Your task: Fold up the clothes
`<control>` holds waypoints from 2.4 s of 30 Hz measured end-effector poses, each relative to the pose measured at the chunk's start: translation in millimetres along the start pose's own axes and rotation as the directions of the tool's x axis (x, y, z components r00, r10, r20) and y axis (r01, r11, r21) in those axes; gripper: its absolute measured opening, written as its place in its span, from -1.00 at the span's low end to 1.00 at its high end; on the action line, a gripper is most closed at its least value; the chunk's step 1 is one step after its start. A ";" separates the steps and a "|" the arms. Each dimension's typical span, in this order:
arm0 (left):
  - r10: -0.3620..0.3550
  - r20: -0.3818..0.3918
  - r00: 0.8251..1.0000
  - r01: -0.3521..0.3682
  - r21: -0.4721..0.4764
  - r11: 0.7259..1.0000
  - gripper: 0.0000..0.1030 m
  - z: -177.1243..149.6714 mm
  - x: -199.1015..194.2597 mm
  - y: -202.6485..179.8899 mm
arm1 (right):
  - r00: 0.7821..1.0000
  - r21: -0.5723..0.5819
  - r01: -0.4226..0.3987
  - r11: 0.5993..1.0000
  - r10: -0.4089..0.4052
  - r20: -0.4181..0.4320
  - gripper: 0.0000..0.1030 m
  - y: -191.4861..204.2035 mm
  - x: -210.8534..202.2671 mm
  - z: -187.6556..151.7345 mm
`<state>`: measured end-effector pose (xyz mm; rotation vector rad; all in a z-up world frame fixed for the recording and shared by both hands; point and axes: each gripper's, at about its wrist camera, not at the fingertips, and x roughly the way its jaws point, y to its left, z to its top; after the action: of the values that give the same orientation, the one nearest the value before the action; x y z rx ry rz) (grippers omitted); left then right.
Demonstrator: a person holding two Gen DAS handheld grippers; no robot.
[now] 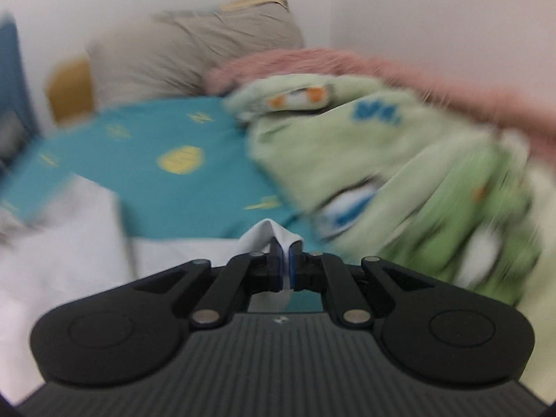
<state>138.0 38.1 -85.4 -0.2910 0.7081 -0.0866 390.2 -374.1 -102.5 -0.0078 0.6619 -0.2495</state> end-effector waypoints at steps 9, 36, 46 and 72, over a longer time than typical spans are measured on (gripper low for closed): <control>0.021 -0.034 0.999 -0.018 0.065 0.998 0.73 -6.0 14.8 -7.8 | 0.998 0.101 -0.062 0.993 0.063 -0.006 -0.50 -13.1 14.2 -19.0; -0.277 -0.413 0.867 0.405 0.262 0.876 0.29 -111.1 -58.1 -95.5 | 0.875 0.419 -0.482 0.769 0.449 0.184 0.64 -54.3 -363.0 -172.4; -0.212 -0.453 0.866 0.420 0.431 0.799 -0.88 -151.9 -49.9 -143.7 | 0.874 0.445 -0.480 0.756 0.454 0.170 0.64 -62.8 -355.7 -182.9; -0.141 -0.270 0.952 0.241 0.382 0.892 0.63 -77.8 -81.2 -99.0 | 0.826 0.633 -0.533 0.561 0.505 0.249 0.68 -81.5 -277.7 -146.3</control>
<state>27.7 -60.4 -61.6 0.0595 0.8763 -0.4621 71.5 -378.4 -42.4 0.9023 0.4693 0.1038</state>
